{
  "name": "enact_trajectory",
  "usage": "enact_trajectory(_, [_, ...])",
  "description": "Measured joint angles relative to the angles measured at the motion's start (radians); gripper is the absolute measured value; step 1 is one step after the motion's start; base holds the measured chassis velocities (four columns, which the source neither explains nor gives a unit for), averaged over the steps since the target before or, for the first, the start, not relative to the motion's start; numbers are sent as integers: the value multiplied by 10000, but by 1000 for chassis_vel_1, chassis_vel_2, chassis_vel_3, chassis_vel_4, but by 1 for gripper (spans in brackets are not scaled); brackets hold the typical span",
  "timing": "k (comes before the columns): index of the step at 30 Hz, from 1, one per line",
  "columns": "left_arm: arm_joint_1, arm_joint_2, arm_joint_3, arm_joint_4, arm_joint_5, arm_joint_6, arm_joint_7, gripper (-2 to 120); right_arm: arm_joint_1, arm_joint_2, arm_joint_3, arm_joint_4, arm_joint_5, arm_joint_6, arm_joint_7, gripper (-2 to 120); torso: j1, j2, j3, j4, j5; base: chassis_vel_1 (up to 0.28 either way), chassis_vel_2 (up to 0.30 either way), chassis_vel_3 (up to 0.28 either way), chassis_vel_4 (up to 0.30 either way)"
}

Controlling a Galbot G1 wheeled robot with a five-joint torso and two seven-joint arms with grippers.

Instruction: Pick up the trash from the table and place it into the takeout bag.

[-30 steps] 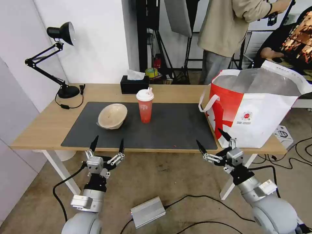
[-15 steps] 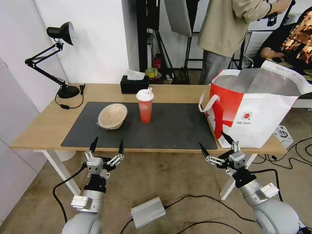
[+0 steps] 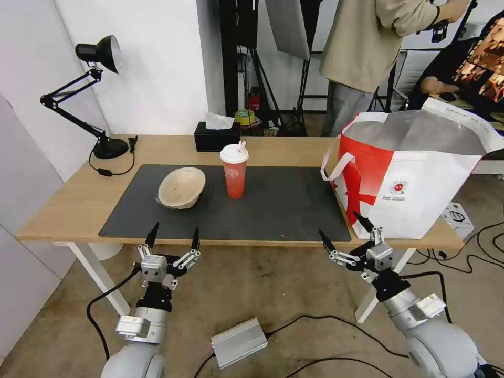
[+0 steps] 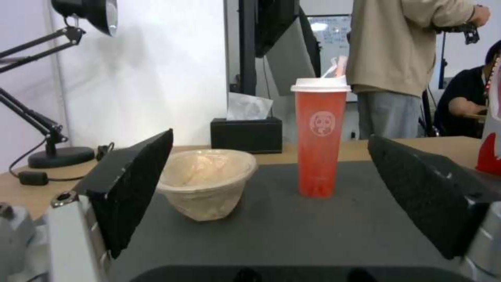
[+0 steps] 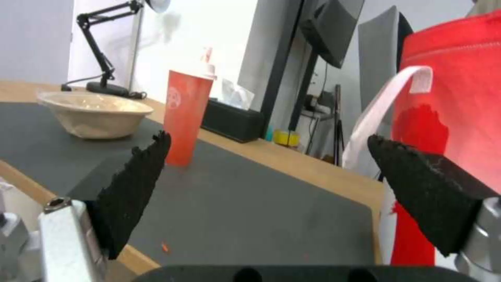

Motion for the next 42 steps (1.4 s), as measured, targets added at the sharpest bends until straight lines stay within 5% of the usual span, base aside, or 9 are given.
enact_trajectory(25, [-312,-16,309,448,-40,-15,17,100,2863,-1041,-1427,-619,1521,-1323,172,97,0,0,0,1,0,0,0,0,0])
enact_trajectory(42, [-363,-325,244,657,117,-39,40,100,6154,-1459,-3985,-2250,3262,-2004,-85,97,0,0,1,0,0,0,0,0,0])
